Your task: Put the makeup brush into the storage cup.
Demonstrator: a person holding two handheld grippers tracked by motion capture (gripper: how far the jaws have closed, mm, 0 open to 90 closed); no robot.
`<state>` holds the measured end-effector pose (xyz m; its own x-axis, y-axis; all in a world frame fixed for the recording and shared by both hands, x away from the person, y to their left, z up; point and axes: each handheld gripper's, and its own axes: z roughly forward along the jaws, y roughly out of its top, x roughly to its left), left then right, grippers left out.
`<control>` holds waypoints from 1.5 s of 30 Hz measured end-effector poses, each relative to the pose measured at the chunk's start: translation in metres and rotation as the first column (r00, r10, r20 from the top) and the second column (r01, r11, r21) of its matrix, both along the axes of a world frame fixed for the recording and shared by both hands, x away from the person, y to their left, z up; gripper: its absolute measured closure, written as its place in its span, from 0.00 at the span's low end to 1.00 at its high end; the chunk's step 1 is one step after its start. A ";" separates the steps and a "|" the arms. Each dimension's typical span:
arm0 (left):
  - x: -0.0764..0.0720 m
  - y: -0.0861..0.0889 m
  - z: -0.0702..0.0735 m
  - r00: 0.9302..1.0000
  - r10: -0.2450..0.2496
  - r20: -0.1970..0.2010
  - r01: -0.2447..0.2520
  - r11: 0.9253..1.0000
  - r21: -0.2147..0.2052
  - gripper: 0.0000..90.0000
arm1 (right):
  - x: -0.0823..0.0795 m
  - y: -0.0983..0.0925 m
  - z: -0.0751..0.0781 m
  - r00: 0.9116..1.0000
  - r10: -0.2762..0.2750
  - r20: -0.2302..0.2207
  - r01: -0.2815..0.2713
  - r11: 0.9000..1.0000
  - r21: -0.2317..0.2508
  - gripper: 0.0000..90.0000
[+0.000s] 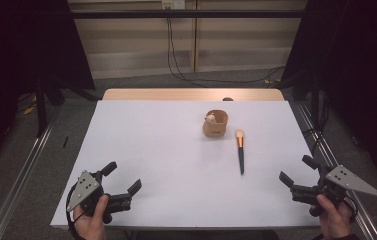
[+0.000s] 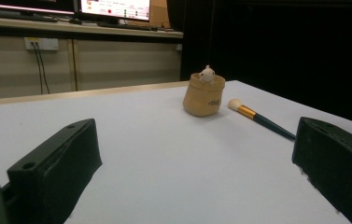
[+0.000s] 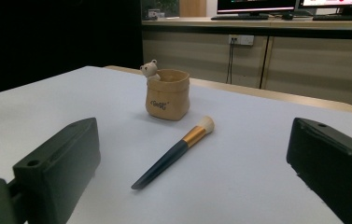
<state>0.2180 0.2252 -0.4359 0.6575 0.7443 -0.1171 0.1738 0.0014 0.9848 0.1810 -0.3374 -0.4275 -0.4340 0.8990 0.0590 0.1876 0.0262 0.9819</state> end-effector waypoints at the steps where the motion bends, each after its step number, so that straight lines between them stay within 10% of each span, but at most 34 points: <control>1: 0.000 0.000 0.000 1.000 0.000 0.000 0.000 1.000 0.000 0.01 | 0.000 0.000 0.000 1.000 0.000 0.000 0.000 1.000 0.000 0.02; 25: -0.004 0.006 0.001 0.999 -0.033 0.020 0.032 0.999 0.035 0.01 | 0.002 0.002 0.001 0.999 0.044 -0.012 -0.044 0.999 -0.004 0.01; 45: -0.004 0.007 0.000 1.000 -0.022 0.008 0.022 0.999 0.031 0.01 | 0.018 0.015 0.027 0.996 0.056 0.067 -0.052 0.997 -0.050 0.00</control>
<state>0.2143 0.2323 -0.4360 0.6748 0.7327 -0.0887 0.1651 -0.0327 0.9857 0.1989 -0.3228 -0.4002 -0.4836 0.8752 -0.0156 0.1171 0.0824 0.9897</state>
